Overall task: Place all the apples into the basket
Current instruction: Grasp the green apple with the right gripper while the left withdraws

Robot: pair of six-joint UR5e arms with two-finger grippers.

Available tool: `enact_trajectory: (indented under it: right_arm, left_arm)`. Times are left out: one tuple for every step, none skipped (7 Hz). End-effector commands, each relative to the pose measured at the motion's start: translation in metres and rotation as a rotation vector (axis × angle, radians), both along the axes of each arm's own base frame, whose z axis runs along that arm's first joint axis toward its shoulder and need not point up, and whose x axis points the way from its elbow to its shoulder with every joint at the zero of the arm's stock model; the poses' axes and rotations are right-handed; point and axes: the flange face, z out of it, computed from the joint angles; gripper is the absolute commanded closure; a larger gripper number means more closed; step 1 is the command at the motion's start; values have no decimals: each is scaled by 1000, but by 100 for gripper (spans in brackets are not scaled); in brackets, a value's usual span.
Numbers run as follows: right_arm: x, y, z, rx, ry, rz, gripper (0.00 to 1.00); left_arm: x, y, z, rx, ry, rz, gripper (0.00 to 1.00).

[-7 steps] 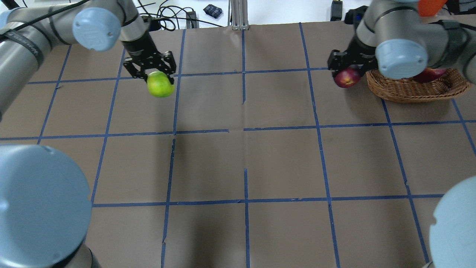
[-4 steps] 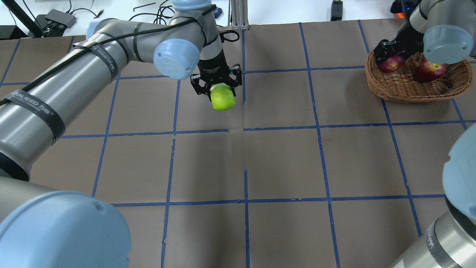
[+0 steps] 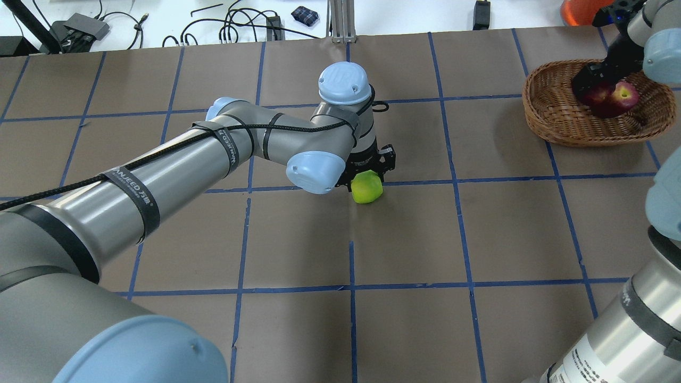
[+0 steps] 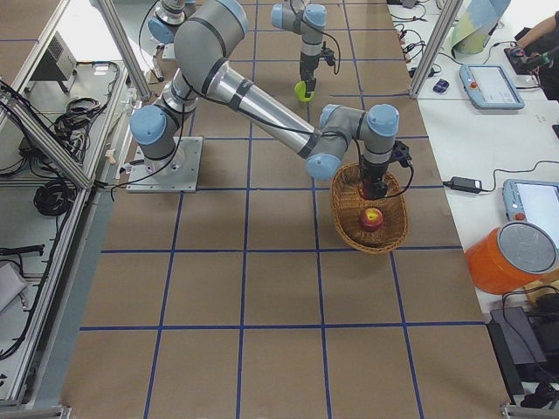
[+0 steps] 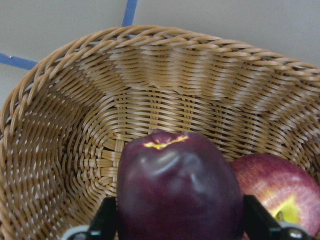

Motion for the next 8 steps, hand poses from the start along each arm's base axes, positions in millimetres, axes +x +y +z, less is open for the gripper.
enact_trajectory:
  right_arm:
    - [15, 3, 18, 91, -45, 26, 0]
    - [70, 2, 20, 146, -132, 65, 0]
    - [122, 14, 61, 145, -128, 23, 0]
    - [196, 25, 75, 184, -131, -43, 0]
    - [284, 34, 71, 212, -125, -81, 3]
    - [362, 50, 71, 219, -109, -182, 3]
    - [432, 70, 60, 238, -98, -296, 2]
    - [481, 97, 31, 264, -67, -248, 2]
  left_arm:
    - [4, 5, 48, -52, 23, -4, 0]
    - [51, -15, 78, -38, 16, -56, 0]
    - [111, -33, 110, -31, 13, -165, 0]
    - [161, -34, 148, -46, 6, -270, 0]
    - [222, -37, 182, -70, 10, -324, 0]
    - [267, -25, 210, -69, 13, -370, 0]
    - [271, -1, 247, -96, -7, -388, 0]
    - [274, 17, 273, -126, -92, -396, 0]
